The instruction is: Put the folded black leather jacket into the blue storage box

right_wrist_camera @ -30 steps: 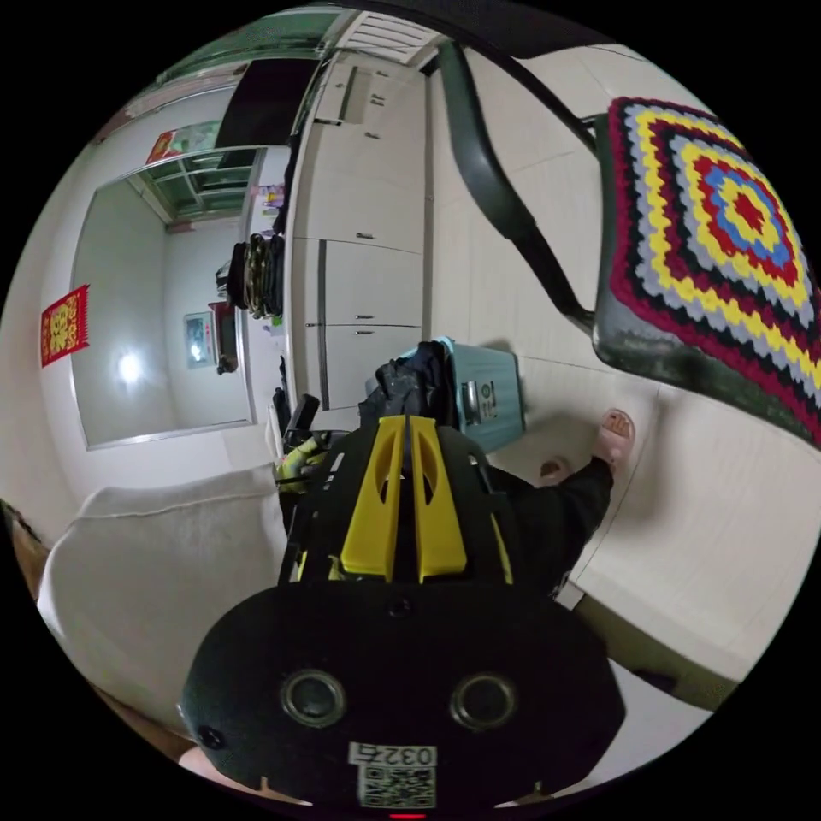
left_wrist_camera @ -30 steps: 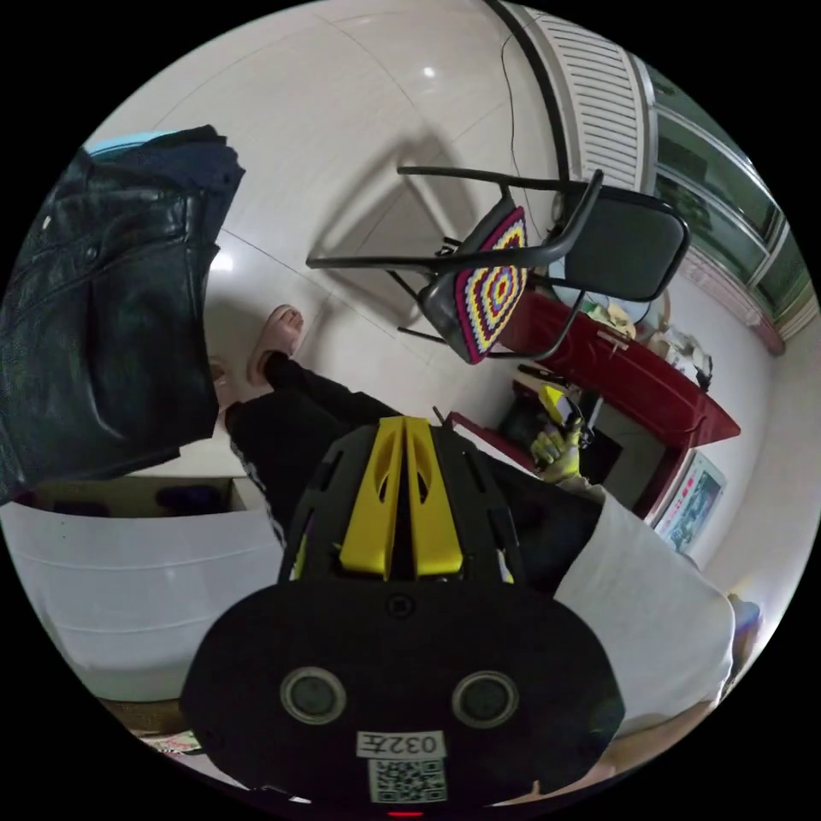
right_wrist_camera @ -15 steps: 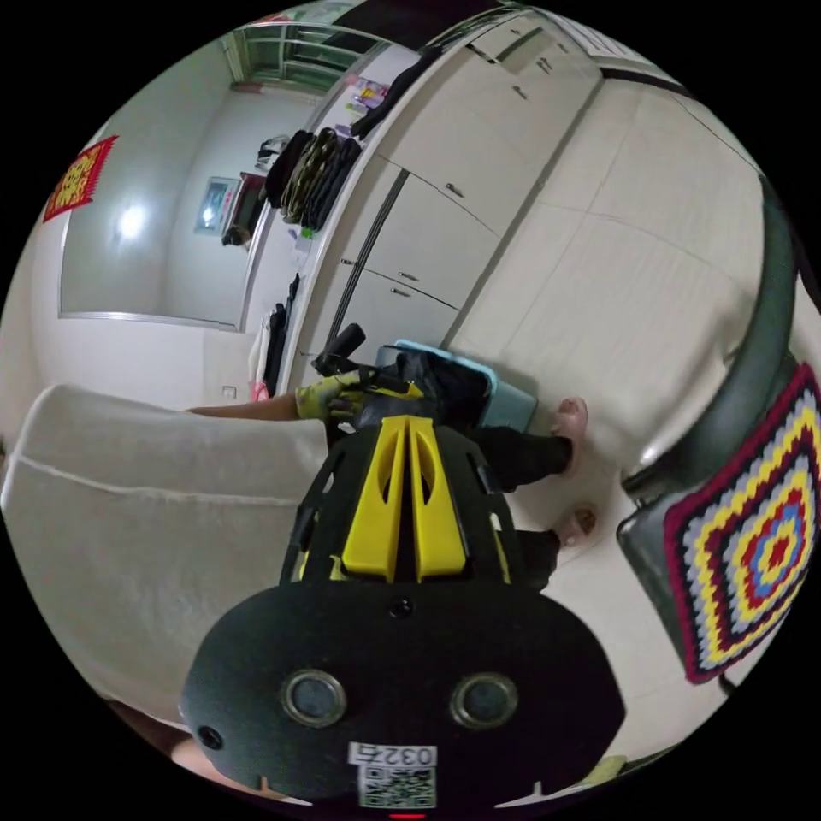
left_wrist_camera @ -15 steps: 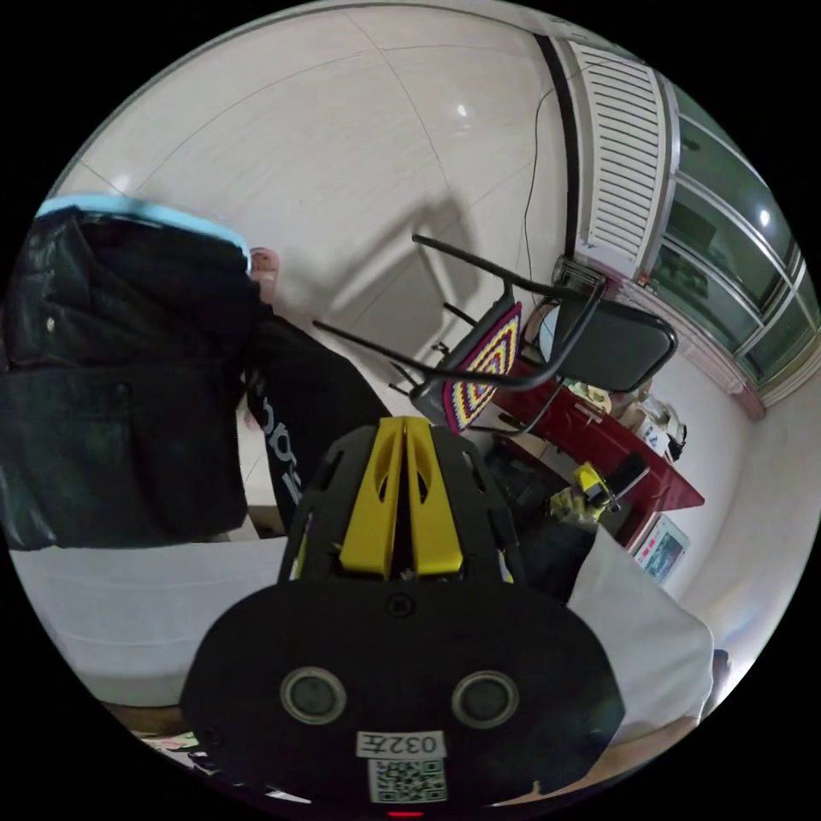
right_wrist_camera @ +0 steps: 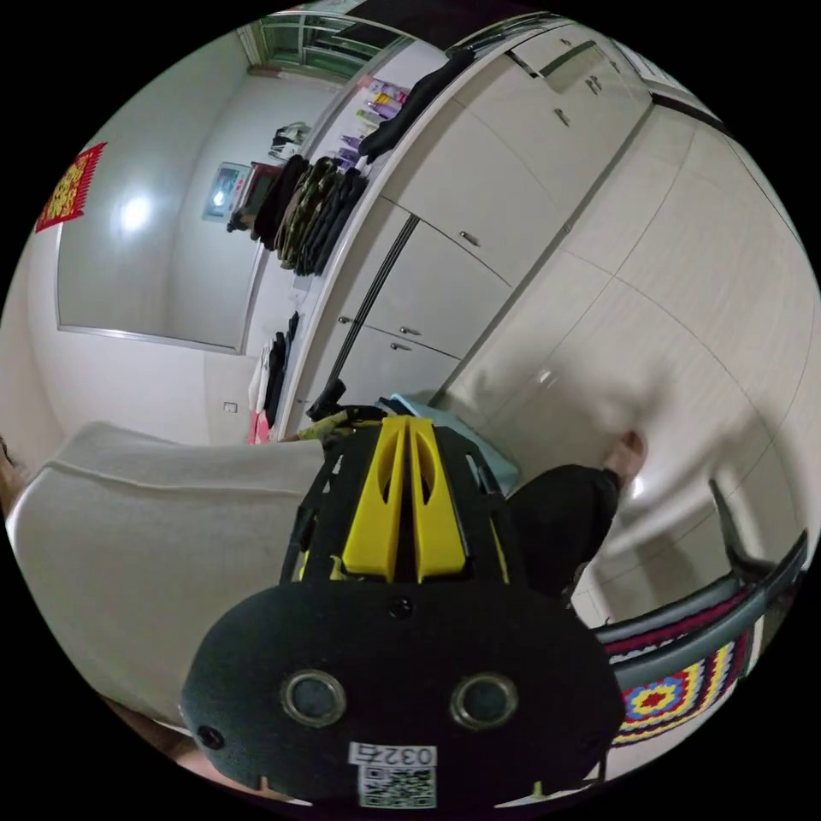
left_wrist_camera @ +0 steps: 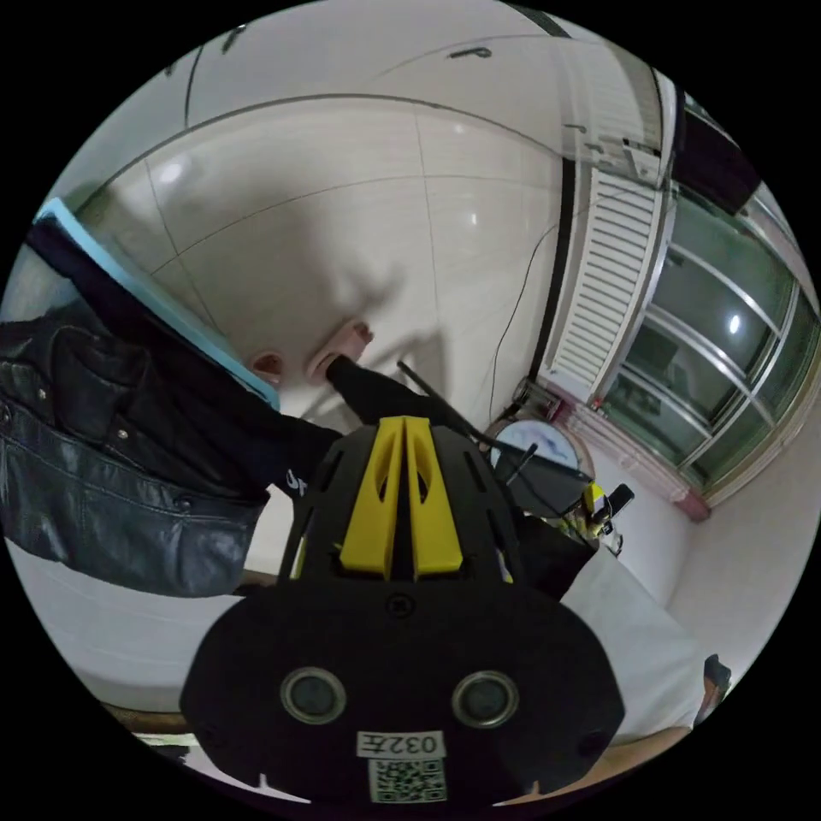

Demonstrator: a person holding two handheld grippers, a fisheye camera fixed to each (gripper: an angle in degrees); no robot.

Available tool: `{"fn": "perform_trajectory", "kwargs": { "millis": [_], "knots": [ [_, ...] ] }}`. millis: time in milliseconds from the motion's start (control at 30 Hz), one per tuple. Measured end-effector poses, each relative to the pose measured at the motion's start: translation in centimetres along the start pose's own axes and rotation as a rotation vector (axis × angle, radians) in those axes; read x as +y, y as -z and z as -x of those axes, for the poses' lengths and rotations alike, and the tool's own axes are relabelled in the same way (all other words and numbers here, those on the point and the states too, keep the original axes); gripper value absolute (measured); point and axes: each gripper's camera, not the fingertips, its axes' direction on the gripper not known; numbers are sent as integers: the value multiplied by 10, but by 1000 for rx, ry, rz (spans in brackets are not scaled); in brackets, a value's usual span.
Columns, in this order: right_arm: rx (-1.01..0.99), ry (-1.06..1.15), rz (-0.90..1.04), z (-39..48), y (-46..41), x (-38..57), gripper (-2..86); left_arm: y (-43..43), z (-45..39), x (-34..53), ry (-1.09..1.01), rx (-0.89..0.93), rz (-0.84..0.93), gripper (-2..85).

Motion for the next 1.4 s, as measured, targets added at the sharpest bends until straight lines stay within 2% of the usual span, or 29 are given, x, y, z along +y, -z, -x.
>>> {"fn": "perform_trajectory", "kwargs": {
  "millis": [267,367,500,667,933,1067,1200,1267,1400],
  "knots": [
    [-29,-34,-31,-130,45,-124,-10,-51,18,-17,217,98,-121,-9],
    [-9,46,-18,-151,69,-181,-10,-69,2,-24,271,108,-172,-9],
    [12,78,71,-198,69,-260,-10,-92,-27,-56,235,206,-299,-9],
    [-41,157,111,-220,44,-352,-10,-115,-70,-88,91,196,-416,-9],
    [-115,285,175,-217,-48,-489,-10,-107,-159,-146,-263,-63,-678,-9],
    [-56,375,232,-195,-90,-554,-10,-89,-230,-194,-444,-237,-763,-9],
    [72,534,196,-167,-116,-613,-10,-77,-299,-232,-640,-448,-835,-9],
    [86,570,184,-162,-126,-636,-10,-75,-317,-252,-699,-489,-839,-9],
    [101,664,191,-159,-151,-698,-10,-76,-343,-310,-643,-605,-832,-9]
  ]
}}
